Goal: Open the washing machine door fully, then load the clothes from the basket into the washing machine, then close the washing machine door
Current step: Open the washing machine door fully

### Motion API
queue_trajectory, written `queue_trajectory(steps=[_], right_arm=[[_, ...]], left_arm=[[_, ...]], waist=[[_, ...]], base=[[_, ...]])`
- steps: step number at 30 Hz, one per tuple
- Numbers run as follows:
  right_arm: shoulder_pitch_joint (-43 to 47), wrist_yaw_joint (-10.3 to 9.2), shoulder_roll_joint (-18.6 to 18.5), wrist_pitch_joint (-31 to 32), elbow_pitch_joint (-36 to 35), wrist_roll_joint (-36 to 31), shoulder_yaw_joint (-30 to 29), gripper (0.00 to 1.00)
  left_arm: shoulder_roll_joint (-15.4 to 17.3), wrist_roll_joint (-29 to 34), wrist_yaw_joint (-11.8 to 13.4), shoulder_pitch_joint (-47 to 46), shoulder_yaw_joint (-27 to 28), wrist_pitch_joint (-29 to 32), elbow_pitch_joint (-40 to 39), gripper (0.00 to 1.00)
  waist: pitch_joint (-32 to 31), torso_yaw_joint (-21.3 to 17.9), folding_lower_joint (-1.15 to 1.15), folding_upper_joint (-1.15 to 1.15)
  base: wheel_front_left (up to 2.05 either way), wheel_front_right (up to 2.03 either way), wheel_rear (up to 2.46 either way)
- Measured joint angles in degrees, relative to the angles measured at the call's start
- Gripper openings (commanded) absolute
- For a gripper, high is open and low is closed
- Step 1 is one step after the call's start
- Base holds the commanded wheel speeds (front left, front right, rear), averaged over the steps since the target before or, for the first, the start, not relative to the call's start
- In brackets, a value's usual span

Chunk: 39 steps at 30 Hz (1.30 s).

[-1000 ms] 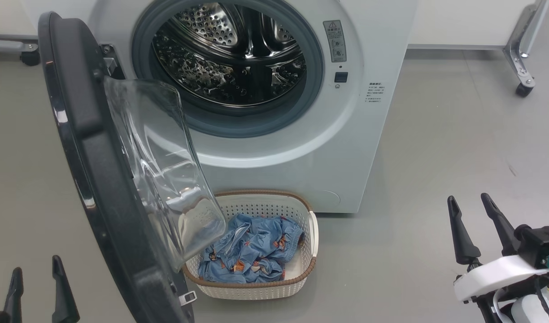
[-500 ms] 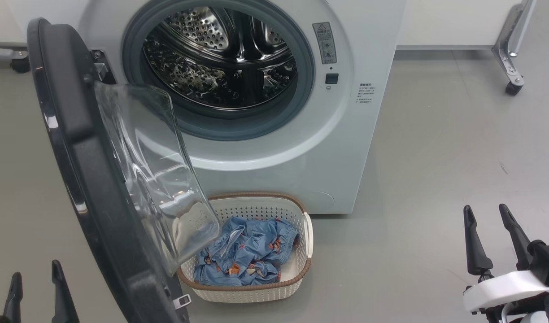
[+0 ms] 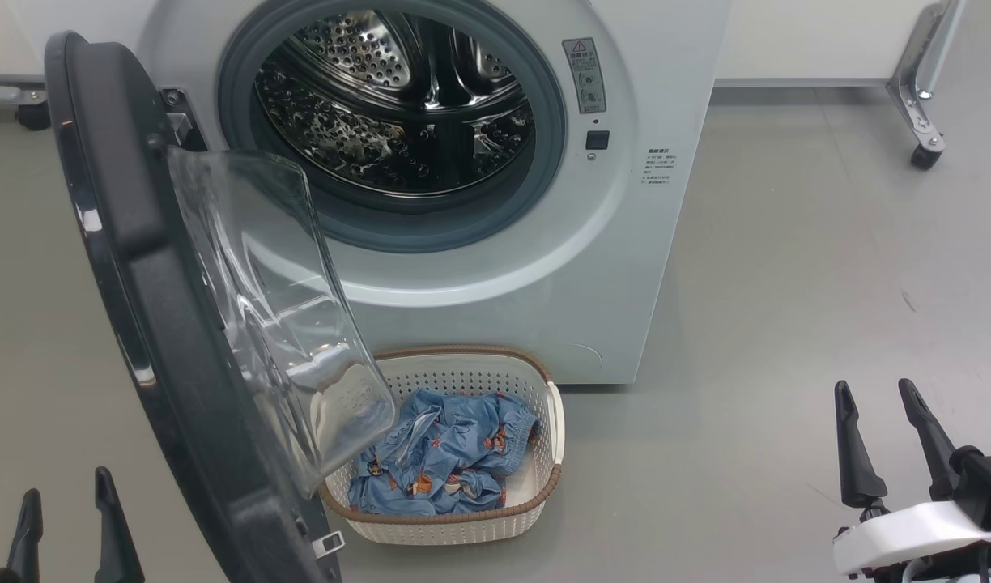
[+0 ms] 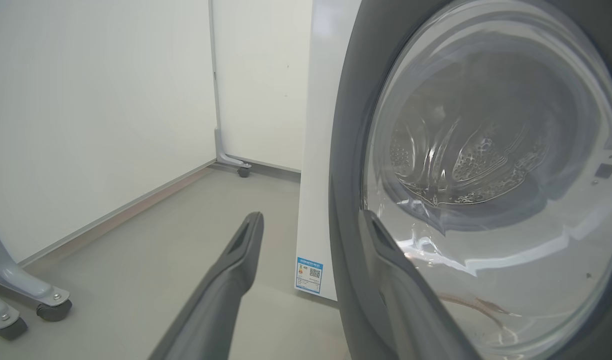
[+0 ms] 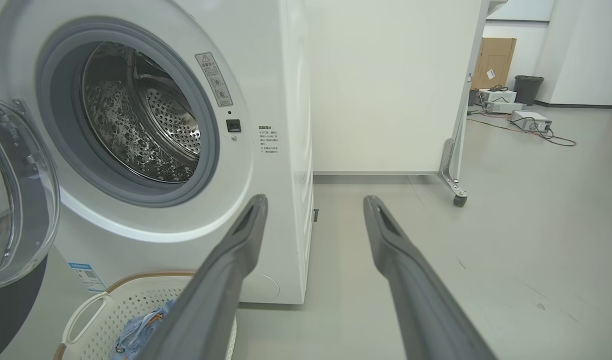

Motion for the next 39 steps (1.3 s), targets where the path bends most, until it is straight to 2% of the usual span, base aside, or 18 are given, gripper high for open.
queue_trajectory(steps=[31, 32, 33, 34, 39], right_arm=[[1.3, 5.31, 4.2, 0.0, 0.7, -5.0, -5.9, 1.0], [1.3, 5.33, 4.4, 0.0, 0.8, -5.1, -6.0, 1.0], [1.4, 5.49, 4.5, 0.0, 0.8, -5.3, -6.1, 1.0], [1.4, 5.8, 4.6, 0.0, 0.9, -5.4, -6.3, 1.0], [1.4, 5.9, 5.4, 0.0, 0.9, -5.4, -7.3, 1.0]], left_arm=[[0.0, 0.0, 0.0, 0.0, 0.0, 0.0, -0.2, 1.0], [0.0, 0.1, 0.0, 0.0, 0.0, 0.0, -0.2, 0.88], [0.0, 0.3, 0.0, 0.0, 0.0, 0.0, -0.2, 0.4], [0.0, 0.6, 0.0, 0.0, -0.1, 0.0, -0.1, 0.0], [0.0, 1.1, 0.0, 0.0, -0.1, 0.0, 0.2, 0.0]], waist=[[-0.1, 0.2, 0.0, 0.0], [-0.1, 0.1, 0.0, 0.0], [-0.1, 0.1, 0.0, 0.0], [-0.2, 0.1, 0.0, 0.0], [-0.2, 0.1, 0.0, 0.0]], base=[[0.0, 0.0, 0.0], [0.0, 0.0, 0.0], [0.0, 0.0, 0.0], [0.0, 0.0, 0.0], [0.0, 0.0, 0.0]])
